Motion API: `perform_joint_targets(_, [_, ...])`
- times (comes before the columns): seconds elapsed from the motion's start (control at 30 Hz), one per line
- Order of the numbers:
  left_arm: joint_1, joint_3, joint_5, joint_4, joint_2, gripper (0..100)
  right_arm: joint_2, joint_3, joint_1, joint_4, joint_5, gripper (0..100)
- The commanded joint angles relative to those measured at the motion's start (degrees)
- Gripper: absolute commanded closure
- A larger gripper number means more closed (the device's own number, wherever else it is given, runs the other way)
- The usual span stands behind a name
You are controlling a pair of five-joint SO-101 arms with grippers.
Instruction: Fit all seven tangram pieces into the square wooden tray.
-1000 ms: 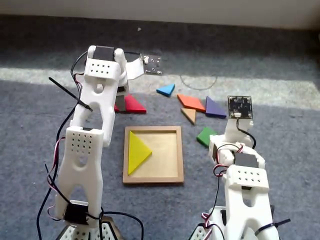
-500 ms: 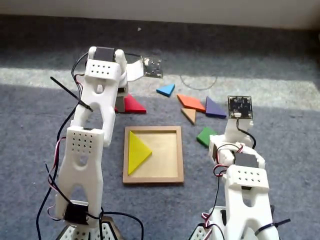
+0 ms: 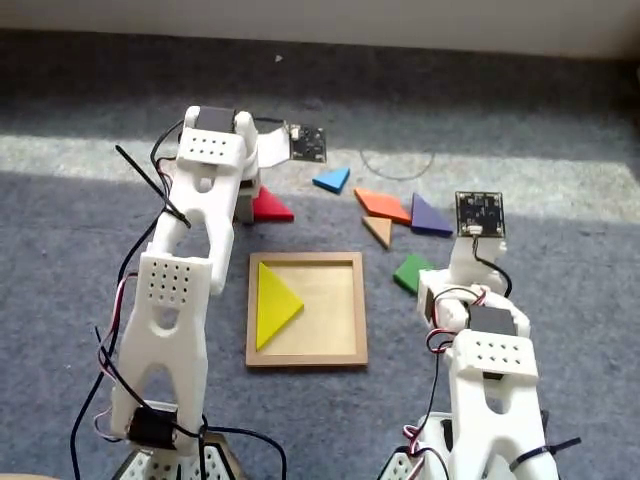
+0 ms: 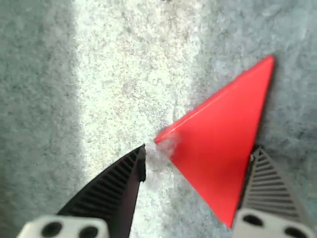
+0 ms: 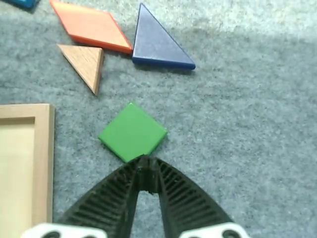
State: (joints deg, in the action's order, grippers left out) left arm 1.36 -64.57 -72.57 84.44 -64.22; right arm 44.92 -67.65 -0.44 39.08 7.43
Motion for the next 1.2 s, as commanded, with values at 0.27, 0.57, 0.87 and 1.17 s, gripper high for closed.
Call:
perform_joint_targets(0.27, [1.1, -2.3, -1.2, -2.1, -5.7, 68, 1.5, 0.5, -1.0, -1.1, 0.0, 98.8])
perform_joint_targets(0.57, [-0.7, -4.1, -5.8, 5.2, -5.4, 68, 1.5, 0.5, -1.1, -1.1, 2.3, 98.8])
perform_joint_targets(0.87, [-1.3, -17.4, -2.0, 16.9, -4.2, 68, 1.5, 0.5, -1.3, -1.1, 2.5, 98.8])
perform_joint_targets(1.17, [-1.2, -20.5, 0.6, 16.8, -4.1, 68, 1.5, 0.5, -1.3, -1.1, 2.5, 98.8])
